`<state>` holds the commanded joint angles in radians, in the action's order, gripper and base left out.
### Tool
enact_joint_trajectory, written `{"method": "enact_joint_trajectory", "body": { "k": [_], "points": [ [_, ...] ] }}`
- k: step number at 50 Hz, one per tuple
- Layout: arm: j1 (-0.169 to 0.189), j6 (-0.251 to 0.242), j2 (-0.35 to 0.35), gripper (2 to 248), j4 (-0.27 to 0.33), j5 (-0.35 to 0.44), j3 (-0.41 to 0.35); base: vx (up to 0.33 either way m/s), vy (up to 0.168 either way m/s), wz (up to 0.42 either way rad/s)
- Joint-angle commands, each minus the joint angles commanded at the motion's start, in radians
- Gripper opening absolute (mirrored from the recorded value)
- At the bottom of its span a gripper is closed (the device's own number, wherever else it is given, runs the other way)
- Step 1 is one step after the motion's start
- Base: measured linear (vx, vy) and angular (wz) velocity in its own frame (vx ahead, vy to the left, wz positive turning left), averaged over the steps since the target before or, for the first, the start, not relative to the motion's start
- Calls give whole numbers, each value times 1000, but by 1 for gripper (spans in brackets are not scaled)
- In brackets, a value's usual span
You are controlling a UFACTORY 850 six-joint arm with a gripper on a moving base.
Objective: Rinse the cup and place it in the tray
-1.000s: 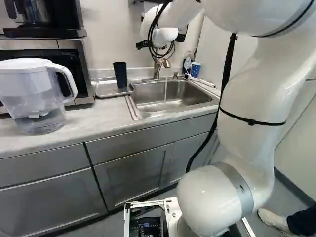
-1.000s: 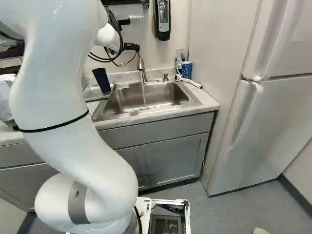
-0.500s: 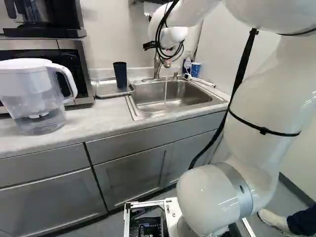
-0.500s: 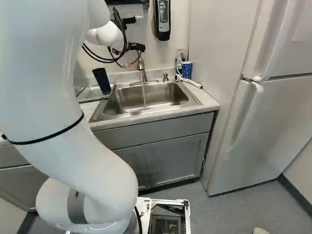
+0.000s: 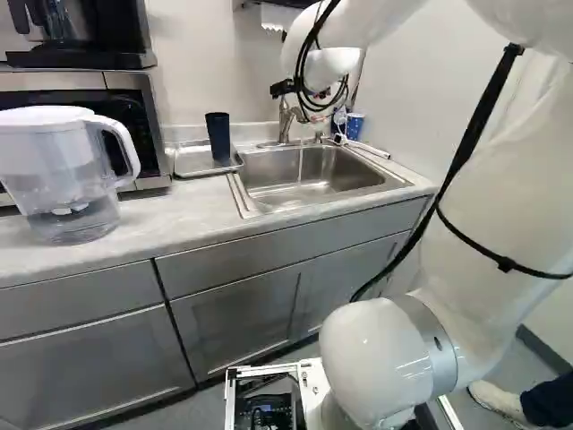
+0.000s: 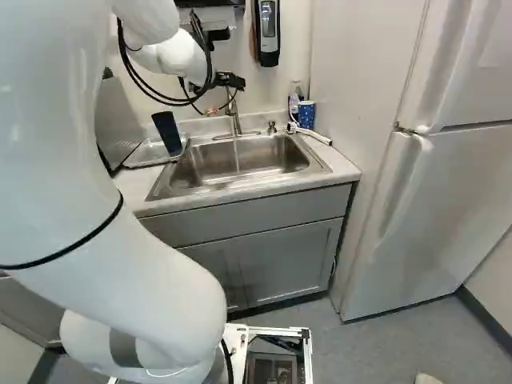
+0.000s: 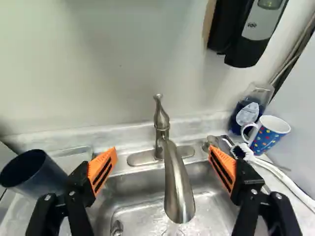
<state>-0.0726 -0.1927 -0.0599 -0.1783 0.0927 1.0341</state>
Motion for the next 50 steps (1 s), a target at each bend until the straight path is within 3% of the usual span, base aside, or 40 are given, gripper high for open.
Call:
{"method": "enact_joint_trajectory", "body": {
  "k": [15, 44, 50],
  "points": [
    [27, 0, -60, 247, 0, -143, -57, 0, 0, 0],
    [28, 0, -61, 247, 0, -448, -58, 0, 0, 0],
    [28, 0, -61, 247, -4, -468, -58, 0, 0, 0]
  ]
}}
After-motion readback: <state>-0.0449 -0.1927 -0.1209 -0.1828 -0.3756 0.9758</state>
